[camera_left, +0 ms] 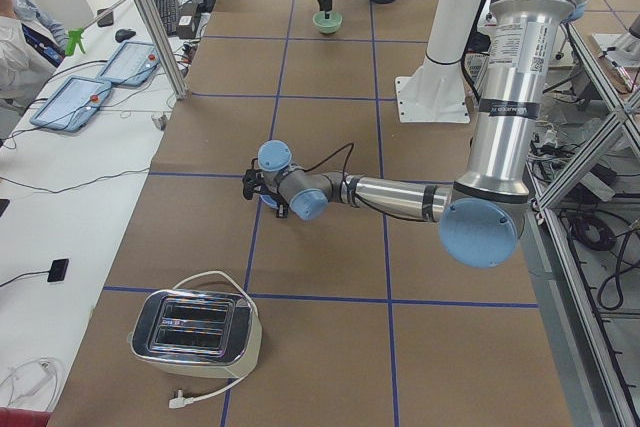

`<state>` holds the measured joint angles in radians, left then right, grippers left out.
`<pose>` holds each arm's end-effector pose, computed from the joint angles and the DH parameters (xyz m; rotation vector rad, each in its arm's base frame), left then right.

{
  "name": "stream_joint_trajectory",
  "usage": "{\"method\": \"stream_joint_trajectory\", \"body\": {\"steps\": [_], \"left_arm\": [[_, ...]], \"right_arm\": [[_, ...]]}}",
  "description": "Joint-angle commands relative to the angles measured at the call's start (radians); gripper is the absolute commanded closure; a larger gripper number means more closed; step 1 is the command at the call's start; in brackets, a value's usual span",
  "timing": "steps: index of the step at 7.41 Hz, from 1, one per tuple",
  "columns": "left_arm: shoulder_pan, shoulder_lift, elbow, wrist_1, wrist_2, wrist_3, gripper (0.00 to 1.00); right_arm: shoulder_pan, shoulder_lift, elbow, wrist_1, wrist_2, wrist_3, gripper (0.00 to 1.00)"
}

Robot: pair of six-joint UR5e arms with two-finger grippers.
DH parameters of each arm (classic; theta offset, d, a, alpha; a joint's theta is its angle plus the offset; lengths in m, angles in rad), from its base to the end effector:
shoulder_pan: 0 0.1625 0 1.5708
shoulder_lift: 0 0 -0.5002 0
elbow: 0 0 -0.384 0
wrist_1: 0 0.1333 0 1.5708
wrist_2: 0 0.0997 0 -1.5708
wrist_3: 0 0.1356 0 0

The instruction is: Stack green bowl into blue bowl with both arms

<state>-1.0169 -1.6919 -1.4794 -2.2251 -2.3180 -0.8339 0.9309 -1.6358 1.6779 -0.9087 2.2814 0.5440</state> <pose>0.2724 -0.5187 0.6617 0.0419 0.9651 -0.0025 -0.2588 -0.4228 0.6593 0.1799 -0.9429 -0.3385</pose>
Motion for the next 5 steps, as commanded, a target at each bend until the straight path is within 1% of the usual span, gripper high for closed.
{"method": "stream_joint_trajectory", "body": {"steps": [1,2,3,4,5], "left_arm": [[0.001,0.0,0.001,-0.004,-0.001,-0.002,0.78],[0.001,0.0,-0.001,-0.005,-0.001,-0.002,0.81],[0.0,0.0,-0.004,-0.005,-0.001,-0.016,0.82],[0.001,0.0,-0.008,-0.017,-0.003,-0.052,0.84],[0.001,0.0,-0.004,-0.045,-0.003,-0.085,0.85]], "right_arm": [[-0.001,0.005,-0.007,0.001,0.001,-0.009,0.35],[-0.001,0.005,-0.007,0.001,0.001,-0.01,0.47],[-0.001,0.005,-0.01,0.001,0.003,-0.013,0.62],[0.0,0.005,-0.01,0.001,0.003,-0.016,0.71],[0.0,0.005,-0.012,0.001,0.001,-0.024,0.73]]}}
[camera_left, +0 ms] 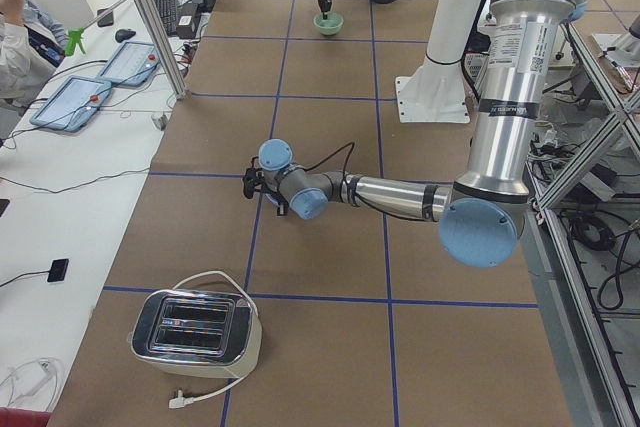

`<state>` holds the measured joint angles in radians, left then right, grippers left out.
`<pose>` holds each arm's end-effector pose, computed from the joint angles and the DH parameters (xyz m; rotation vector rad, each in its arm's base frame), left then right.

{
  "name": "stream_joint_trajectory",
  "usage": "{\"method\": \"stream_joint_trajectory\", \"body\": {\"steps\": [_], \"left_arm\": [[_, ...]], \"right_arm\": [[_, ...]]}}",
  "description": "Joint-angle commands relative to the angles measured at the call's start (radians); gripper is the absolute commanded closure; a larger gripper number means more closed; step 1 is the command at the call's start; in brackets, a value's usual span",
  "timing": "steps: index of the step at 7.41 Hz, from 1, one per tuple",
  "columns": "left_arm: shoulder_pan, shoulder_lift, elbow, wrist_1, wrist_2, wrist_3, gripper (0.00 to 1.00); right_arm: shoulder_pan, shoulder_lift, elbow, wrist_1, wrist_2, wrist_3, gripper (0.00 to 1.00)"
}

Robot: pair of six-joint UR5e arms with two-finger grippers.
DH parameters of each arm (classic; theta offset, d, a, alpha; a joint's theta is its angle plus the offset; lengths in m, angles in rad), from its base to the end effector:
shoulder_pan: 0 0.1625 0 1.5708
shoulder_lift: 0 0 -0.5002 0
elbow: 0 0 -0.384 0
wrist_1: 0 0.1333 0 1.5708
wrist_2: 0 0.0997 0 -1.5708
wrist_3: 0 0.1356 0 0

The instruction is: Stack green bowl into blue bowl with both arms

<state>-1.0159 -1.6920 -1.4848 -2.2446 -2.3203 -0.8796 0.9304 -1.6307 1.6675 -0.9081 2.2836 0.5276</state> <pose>0.2732 -0.5184 0.6559 0.0371 0.9810 -0.0326 -0.2607 -0.4245 0.6620 0.1822 -0.9415 -0.3532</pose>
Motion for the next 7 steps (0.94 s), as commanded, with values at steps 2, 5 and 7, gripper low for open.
{"method": "stream_joint_trajectory", "body": {"steps": [2,5,7], "left_arm": [[0.0,-0.015,-0.005,-0.032,-0.005,-0.096,0.9],[0.0,-0.026,-0.006,-0.03,-0.01,-0.114,1.0],[0.0,-0.031,-0.011,-0.029,-0.01,-0.117,1.0]], "right_arm": [[0.001,0.0,-0.003,-0.003,-0.003,-0.008,0.78],[0.002,0.002,-0.003,-0.003,-0.031,-0.005,0.82],[0.001,0.003,-0.005,-0.003,-0.036,-0.008,0.86]]}}
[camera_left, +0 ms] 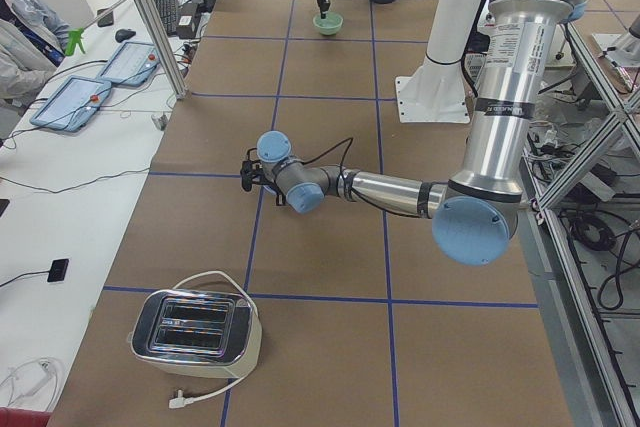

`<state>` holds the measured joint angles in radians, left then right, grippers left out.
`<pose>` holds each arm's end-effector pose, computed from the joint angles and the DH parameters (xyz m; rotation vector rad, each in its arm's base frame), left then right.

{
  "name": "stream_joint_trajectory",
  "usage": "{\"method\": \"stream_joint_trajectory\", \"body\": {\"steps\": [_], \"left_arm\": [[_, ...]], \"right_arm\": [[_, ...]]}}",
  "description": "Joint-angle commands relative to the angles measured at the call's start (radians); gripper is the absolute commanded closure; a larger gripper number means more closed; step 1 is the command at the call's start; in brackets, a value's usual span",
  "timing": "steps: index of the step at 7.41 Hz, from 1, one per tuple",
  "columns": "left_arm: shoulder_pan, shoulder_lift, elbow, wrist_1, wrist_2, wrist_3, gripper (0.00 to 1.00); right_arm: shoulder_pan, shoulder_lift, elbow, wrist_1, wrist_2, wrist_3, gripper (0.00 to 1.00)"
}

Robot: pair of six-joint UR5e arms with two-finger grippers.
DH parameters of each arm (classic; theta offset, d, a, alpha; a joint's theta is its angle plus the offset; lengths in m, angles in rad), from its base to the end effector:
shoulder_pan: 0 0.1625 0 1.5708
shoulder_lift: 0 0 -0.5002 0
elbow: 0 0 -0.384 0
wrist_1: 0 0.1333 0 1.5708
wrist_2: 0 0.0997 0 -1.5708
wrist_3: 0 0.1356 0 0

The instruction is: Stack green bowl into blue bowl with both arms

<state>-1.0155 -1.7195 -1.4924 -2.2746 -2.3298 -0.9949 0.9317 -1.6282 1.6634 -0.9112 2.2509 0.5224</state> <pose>0.2809 -0.5286 0.6309 0.0217 1.0257 -0.1068 -0.2592 -0.4293 0.6655 0.2008 -0.9140 -0.3442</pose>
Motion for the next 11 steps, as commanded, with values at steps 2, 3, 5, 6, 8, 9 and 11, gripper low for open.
{"method": "stream_joint_trajectory", "body": {"steps": [2,3,5,6,8,9,11], "left_arm": [[0.0,-0.018,-0.016,0.006,-0.002,-0.06,1.0],[0.0,-0.018,-0.025,0.009,-0.003,-0.062,1.0],[0.0,-0.037,-0.032,0.015,-0.025,-0.086,1.0],[0.009,-0.064,-0.031,0.018,-0.026,-0.121,1.0],[0.063,-0.13,-0.032,0.021,-0.017,-0.224,1.0],[0.099,-0.141,-0.048,0.021,-0.014,-0.256,1.0],[0.193,-0.204,-0.173,0.256,0.085,-0.284,1.0]], "right_arm": [[0.002,0.004,0.001,-0.002,0.013,-0.001,0.88],[0.004,0.004,0.002,-0.002,0.013,-0.001,0.88],[0.048,0.025,0.003,-0.011,0.074,-0.001,0.89],[0.09,0.037,0.001,-0.018,0.129,-0.001,0.89],[0.133,0.097,0.009,-0.105,0.166,-0.001,0.89],[0.142,0.128,0.009,-0.142,0.168,-0.001,0.89],[0.162,0.209,0.018,-0.26,0.168,-0.001,0.89]]}}
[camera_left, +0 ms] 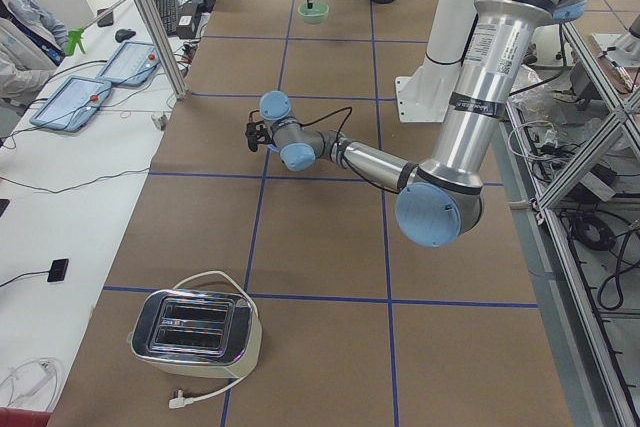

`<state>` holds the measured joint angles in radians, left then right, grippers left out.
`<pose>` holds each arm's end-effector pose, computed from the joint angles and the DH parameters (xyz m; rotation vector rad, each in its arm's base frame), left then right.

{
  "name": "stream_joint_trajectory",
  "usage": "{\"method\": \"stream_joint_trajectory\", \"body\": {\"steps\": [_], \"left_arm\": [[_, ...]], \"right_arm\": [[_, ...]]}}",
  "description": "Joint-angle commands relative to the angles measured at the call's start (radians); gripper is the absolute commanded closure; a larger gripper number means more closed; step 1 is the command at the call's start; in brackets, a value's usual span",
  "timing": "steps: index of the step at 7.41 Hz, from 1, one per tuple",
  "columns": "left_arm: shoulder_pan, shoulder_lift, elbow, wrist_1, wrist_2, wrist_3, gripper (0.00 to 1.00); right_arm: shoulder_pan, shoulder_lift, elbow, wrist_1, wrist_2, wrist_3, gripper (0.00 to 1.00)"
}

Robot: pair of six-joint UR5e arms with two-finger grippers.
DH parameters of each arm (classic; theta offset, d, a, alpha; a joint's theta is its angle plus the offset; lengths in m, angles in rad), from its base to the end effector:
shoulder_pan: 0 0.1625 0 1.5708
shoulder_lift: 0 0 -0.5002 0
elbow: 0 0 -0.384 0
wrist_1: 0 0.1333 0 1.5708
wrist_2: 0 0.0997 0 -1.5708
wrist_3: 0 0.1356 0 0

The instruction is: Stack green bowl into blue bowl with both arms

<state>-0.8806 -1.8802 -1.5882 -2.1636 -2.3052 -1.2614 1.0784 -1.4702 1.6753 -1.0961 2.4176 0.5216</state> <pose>0.3852 -0.5332 0.4974 -0.0723 1.1034 -0.1745 -0.2369 -0.5086 0.5891 0.1629 -1.0200 -0.2610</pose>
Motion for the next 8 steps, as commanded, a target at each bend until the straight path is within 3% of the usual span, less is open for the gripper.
{"method": "stream_joint_trajectory", "body": {"steps": [1,2,6,8], "left_arm": [[0.095,-0.113,-0.131,0.291,0.119,-0.022,1.0],[0.139,-0.161,-0.15,0.362,0.131,-0.068,1.0],[0.261,-0.307,-0.057,0.366,0.208,-0.159,1.0],[0.287,-0.342,-0.02,0.358,0.221,-0.161,1.0]], "right_arm": [[0.017,0.095,0.006,-0.131,0.003,0.0,0.89],[0.018,0.137,0.007,-0.181,0.003,0.0,0.89],[-0.011,0.335,0.081,-0.466,-0.026,0.061,0.88],[-0.07,0.436,0.077,-0.501,-0.05,0.189,0.88]]}}
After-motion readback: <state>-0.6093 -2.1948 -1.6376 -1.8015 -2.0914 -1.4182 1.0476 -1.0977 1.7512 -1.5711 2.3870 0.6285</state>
